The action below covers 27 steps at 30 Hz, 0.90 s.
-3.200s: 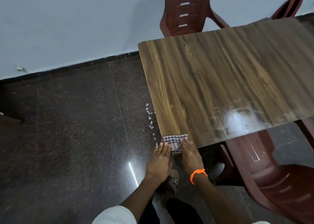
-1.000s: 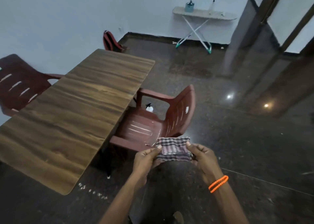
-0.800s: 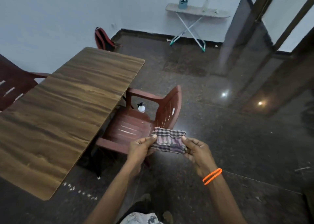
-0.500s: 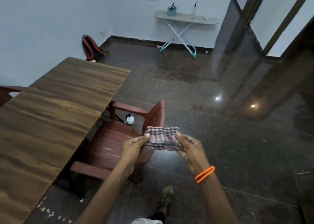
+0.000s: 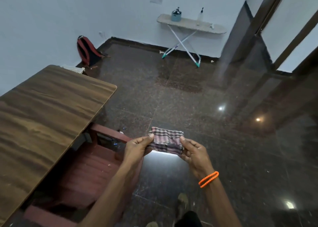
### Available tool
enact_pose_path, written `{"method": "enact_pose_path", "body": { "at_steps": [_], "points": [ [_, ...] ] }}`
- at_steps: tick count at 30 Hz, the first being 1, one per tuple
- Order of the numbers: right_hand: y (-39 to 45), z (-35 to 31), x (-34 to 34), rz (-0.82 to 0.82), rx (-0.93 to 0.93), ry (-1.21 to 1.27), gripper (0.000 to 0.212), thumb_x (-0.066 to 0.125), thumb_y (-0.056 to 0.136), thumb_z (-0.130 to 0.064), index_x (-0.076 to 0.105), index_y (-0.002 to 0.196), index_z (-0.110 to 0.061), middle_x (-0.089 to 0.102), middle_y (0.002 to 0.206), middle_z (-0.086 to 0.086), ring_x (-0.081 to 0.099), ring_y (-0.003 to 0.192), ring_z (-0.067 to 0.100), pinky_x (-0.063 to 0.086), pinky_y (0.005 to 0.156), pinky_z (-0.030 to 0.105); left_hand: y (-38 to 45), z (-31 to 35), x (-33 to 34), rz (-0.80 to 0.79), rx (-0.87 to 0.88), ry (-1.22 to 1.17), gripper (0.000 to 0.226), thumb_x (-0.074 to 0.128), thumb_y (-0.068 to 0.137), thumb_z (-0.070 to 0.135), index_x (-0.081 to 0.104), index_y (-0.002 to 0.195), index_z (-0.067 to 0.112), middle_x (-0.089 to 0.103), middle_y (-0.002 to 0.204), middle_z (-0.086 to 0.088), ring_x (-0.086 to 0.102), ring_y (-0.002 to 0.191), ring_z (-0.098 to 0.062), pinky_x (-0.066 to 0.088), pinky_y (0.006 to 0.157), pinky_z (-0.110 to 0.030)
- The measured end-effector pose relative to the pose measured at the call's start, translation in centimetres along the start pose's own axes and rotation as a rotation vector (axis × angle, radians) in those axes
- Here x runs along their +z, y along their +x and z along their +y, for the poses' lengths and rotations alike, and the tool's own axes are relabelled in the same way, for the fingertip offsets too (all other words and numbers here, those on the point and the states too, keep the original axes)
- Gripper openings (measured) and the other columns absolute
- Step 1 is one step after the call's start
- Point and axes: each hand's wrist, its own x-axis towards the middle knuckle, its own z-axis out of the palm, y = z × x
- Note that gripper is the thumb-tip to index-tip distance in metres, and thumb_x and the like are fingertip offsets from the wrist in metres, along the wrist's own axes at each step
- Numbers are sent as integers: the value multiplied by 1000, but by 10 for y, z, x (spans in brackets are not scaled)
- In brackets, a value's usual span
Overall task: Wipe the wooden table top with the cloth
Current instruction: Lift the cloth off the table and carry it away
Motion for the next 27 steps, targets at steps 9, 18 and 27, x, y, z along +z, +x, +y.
{"method": "enact_pose_path", "body": {
  "at_steps": [9,18,27],
  "points": [
    [161,-105,-33,-156,10,-36,28,77,79,-23,71,93,0,71,100,22,69,90,30,57,78,40,117,37,105,164,26,1,19,77,89,24,82,83,6,79,83,-13,72,68,-13,56,59,-20],
    [312,-180,0,-342,51,-150,33,80,75,-28,72,96,-5,72,101,17,69,93,28,56,77,38,220,91,150,314,90,-69,21,74,92,19,80,92,-1,78,89,-18,74,70,-15,56,58,-20],
    [489,-215,100,-425,118,-213,26,78,76,-21,72,94,-3,72,99,18,69,89,26,54,70,31,394,142,116,427,83,-96,18,78,89,28,83,90,11,79,95,-14,76,90,-23,60,82,-31]
  ]
}}
